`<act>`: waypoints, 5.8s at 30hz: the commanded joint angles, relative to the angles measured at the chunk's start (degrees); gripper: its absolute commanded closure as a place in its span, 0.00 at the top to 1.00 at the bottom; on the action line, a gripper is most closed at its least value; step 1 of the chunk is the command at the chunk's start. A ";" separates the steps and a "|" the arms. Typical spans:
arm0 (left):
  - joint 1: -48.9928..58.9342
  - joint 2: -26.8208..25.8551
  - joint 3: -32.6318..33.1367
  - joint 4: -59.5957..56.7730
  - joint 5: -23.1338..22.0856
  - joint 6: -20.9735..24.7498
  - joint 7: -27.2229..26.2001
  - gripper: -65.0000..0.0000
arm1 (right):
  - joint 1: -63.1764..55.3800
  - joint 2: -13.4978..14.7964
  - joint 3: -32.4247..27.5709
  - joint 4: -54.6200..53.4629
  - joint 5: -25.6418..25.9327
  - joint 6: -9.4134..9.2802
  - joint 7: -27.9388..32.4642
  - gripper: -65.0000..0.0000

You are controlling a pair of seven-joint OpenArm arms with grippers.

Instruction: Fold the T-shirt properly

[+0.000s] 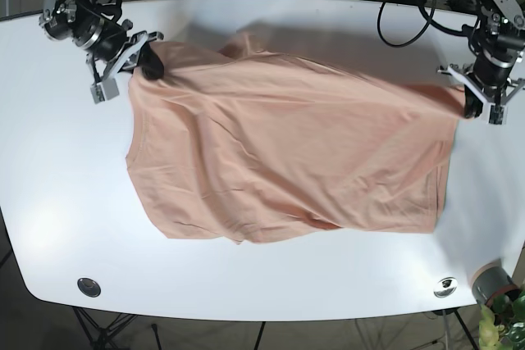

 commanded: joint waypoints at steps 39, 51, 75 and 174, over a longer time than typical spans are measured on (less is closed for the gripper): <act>-57.23 -2.59 21.35 -26.35 18.32 5.74 -2.10 0.00 | 65.35 9.40 -11.44 -28.29 -20.54 0.61 1.09 0.03; -72.61 -5.05 25.48 -26.88 18.32 5.57 -1.66 0.00 | 86.62 15.38 -21.02 -34.00 -19.92 0.70 0.82 0.03; -48.79 -7.95 29.44 -3.49 17.97 5.22 2.30 0.00 | 55.24 17.49 -4.76 -17.21 -14.73 3.08 -1.73 0.03; -14.42 6.20 1.92 1.08 19.73 0.34 2.30 0.00 | 12.42 -0.01 10.18 -0.59 -22.38 13.10 -3.75 0.03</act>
